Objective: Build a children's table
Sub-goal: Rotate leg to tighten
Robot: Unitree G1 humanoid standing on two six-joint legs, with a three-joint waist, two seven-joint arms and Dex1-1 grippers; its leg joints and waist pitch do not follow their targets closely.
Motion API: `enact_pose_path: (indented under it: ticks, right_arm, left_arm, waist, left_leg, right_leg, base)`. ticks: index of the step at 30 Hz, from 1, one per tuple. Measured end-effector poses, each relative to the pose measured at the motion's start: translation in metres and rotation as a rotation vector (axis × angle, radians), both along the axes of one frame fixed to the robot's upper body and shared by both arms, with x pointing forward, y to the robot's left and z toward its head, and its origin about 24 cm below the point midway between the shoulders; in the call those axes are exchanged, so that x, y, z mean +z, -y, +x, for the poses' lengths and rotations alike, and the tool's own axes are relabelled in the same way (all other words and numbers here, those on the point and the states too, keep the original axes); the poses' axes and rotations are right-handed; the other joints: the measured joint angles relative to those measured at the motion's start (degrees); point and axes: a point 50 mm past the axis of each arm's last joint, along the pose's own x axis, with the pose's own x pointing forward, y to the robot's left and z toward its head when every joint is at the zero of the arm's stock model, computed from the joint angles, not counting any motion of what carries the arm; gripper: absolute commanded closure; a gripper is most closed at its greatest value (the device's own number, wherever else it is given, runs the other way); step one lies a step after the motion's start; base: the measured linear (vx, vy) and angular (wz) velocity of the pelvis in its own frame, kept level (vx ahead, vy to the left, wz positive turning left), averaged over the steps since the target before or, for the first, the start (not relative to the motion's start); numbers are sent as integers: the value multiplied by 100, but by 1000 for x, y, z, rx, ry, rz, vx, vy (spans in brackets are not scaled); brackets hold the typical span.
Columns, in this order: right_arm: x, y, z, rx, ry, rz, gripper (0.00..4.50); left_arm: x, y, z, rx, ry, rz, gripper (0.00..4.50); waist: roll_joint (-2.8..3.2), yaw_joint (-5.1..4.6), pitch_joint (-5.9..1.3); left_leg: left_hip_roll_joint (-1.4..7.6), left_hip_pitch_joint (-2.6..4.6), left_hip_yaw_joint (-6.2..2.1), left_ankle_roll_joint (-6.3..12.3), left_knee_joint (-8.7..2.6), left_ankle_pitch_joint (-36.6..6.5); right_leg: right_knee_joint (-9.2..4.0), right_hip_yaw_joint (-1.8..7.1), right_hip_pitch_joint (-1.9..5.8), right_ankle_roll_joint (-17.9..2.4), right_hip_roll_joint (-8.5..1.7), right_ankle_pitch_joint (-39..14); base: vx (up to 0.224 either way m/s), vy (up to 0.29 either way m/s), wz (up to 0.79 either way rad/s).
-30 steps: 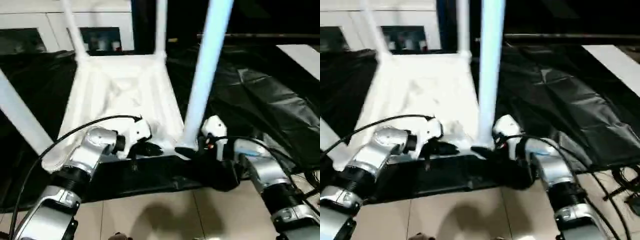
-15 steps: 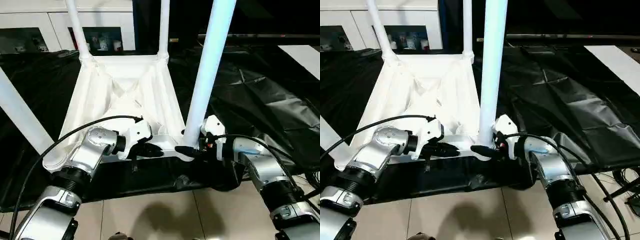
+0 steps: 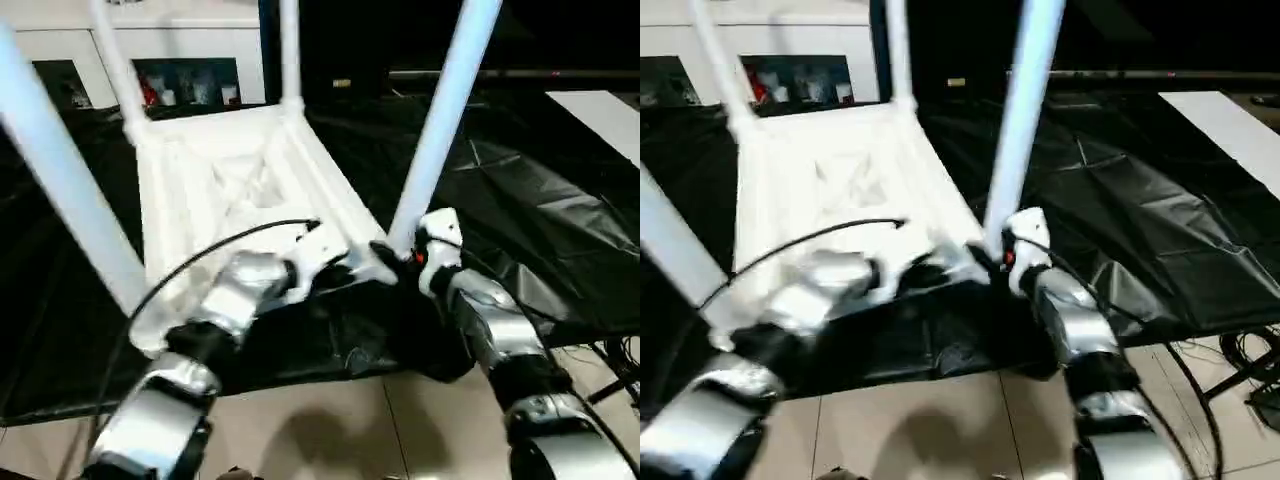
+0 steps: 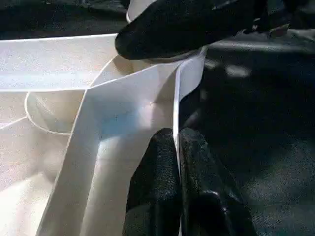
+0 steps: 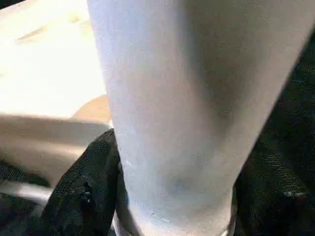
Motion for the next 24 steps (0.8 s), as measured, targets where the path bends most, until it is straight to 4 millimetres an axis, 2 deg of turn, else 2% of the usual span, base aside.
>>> enact_pose_path:
  ticks: [2,6,8,11,12,16,24]
  right_arm:
    - [1,-6,4,-69,3,-4,181]
    - [1,-8,4,-83,17,-19,181]
    - [1,-9,4,-74,20,-16,111]
    - [2,-10,2,-15,31,10,109]
    - [3,-8,1,5,33,16,82]
    - [5,4,-11,236,39,-15,82]
    - [13,18,-27,570,-9,-61,82]
  left_arm:
    - [0,4,1,25,15,6,450]
    - [0,5,1,27,24,8,450]
    - [0,3,1,20,26,9,450]
    - [1,-2,2,10,28,9,450]
    - [1,-3,2,3,29,8,450]
    - [2,-23,-1,-72,6,-3,450]
    - [4,-55,-12,-207,-50,-9,450]
  waist:
    - [1,-18,-2]
    - [-1,-17,-3]
    - [-1,-18,-3]
    - [-4,-30,-1]
    - [-4,-33,0]
    - [-5,-28,1]
    - [-12,-10,6]
  left_leg:
    - [-1,-1,0,0,0,0]
    - [-2,-1,0,1,0,0]
    - [-1,-2,0,1,-1,-1]
    - [-1,-1,0,1,-10,0]
    - [-1,-2,-1,1,-13,0]
    - [1,-4,-2,1,-23,0]
    - [2,-10,-2,1,-19,0]
  right_leg:
    - [-3,0,0,0,0,0]
    - [-9,1,2,1,-1,0]
    - [-8,0,0,1,0,-1]
    - [-7,-2,-4,2,1,-1]
    - [-7,-2,-7,2,1,-1]
    - [-5,-6,-12,3,3,-2]
    - [-8,-7,-14,4,3,-3]
  base:
    - [0,0,0]
    - [0,0,0]
    - [0,0,0]
    - [0,0,0]
    - [0,0,0]
    - [0,0,0]
    - [0,0,0]
